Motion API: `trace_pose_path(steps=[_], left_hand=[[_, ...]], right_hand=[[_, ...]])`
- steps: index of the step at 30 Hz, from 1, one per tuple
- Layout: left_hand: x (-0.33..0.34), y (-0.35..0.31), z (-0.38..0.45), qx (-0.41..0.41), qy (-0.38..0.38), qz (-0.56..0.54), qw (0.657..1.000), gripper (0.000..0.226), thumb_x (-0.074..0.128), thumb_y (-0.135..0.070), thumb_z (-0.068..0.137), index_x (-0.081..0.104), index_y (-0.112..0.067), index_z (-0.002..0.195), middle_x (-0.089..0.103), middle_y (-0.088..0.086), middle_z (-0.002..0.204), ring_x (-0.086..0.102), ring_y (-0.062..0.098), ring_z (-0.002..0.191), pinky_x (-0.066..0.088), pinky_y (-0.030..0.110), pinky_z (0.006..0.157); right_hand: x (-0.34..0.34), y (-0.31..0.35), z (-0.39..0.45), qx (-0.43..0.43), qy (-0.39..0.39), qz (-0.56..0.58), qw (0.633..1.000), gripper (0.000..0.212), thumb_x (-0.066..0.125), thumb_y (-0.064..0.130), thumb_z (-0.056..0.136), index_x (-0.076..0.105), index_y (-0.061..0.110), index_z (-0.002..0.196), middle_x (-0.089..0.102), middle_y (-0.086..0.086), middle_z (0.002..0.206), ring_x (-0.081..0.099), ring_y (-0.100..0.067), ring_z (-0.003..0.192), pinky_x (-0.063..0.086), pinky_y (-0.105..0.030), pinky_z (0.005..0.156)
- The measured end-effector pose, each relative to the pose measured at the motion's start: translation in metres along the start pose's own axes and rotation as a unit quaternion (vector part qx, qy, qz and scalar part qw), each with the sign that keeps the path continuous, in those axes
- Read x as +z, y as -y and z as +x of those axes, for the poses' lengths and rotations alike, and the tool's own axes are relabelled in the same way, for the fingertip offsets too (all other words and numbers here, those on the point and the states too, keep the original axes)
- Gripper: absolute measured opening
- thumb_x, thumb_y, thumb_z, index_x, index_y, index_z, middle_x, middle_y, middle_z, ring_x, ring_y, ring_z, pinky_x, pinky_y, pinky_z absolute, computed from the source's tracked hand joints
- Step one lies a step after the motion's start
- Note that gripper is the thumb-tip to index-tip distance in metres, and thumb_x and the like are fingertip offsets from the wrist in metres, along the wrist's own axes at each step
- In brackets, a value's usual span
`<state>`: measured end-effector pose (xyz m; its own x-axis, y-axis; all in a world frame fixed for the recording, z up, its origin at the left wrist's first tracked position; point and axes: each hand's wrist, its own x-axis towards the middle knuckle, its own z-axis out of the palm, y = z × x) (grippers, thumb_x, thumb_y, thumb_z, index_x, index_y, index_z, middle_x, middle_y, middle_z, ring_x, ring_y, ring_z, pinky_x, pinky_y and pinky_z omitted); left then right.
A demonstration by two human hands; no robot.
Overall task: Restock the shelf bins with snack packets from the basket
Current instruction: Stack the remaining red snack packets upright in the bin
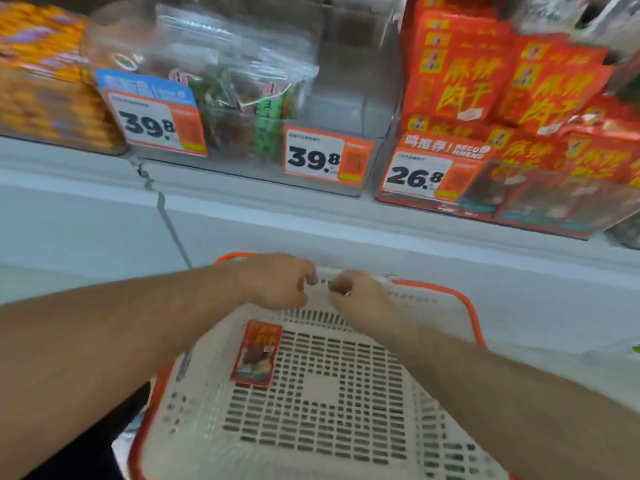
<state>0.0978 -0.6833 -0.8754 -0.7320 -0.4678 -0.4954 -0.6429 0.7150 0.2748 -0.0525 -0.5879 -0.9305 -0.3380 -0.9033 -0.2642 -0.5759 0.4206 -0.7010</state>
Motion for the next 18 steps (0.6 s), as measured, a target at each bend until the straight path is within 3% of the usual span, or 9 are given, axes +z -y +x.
trace_pose_path(steps=[5,8,10,12,14,18], left_hand=[[0.019,0.026,0.007,-0.057,0.015,-0.021,0.998,0.043,0.055,-0.035,0.093,0.048,-0.029,0.136,0.057,-0.006,0.129,0.053,0.013,0.102,0.041,0.025,0.081],[0.030,0.038,0.011,-0.075,0.020,-0.023,0.997,0.041,0.051,-0.036,0.095,0.047,-0.030,0.135,0.056,-0.007,0.131,0.052,0.012,0.103,0.046,0.029,0.089],[0.039,0.042,0.013,-0.076,0.037,-0.017,0.996,0.039,0.051,-0.036,0.095,0.049,-0.029,0.134,0.057,-0.006,0.128,0.050,0.012,0.102,0.045,0.030,0.092],[0.046,0.045,0.016,-0.072,0.074,-0.032,0.994,0.037,0.054,-0.032,0.094,0.050,-0.027,0.130,0.058,-0.003,0.120,0.051,0.014,0.098,0.047,0.031,0.088],[0.048,0.046,0.019,-0.069,0.089,-0.047,0.993,0.034,0.055,-0.030,0.093,0.053,-0.026,0.127,0.059,-0.002,0.115,0.053,0.017,0.095,0.047,0.031,0.083],[0.046,0.050,0.023,-0.079,0.088,-0.066,0.991,0.037,0.054,-0.030,0.094,0.051,-0.026,0.130,0.060,-0.003,0.119,0.054,0.016,0.097,0.048,0.031,0.084]], right_hand=[[0.102,-0.026,0.025,0.164,0.104,0.071,0.978,0.003,0.059,0.018,0.092,0.061,0.015,0.092,0.062,-0.005,0.083,0.062,-0.021,0.078,0.055,-0.040,0.077],[0.145,-0.038,0.028,0.284,0.141,0.155,0.936,0.038,0.064,0.023,0.093,0.052,0.007,0.125,0.058,-0.006,0.096,0.060,-0.025,0.095,0.054,-0.039,0.087],[0.164,-0.040,0.030,0.343,0.163,0.173,0.909,0.058,0.065,0.028,0.093,0.038,0.004,0.137,0.054,-0.010,0.111,0.057,-0.024,0.100,0.050,-0.036,0.082],[0.180,-0.044,0.035,0.377,0.163,0.184,0.893,0.060,0.065,0.024,0.094,0.033,0.003,0.140,0.054,-0.014,0.120,0.057,-0.026,0.105,0.049,-0.035,0.081],[0.196,-0.048,0.041,0.404,0.140,0.201,0.882,0.061,0.066,0.014,0.091,0.033,0.000,0.140,0.054,-0.017,0.130,0.057,-0.029,0.115,0.050,-0.035,0.090],[0.221,-0.049,0.052,0.450,0.103,0.250,0.851,0.081,0.074,0.011,0.084,0.023,0.000,0.147,0.050,-0.018,0.135,0.054,-0.029,0.120,0.048,-0.034,0.097]])
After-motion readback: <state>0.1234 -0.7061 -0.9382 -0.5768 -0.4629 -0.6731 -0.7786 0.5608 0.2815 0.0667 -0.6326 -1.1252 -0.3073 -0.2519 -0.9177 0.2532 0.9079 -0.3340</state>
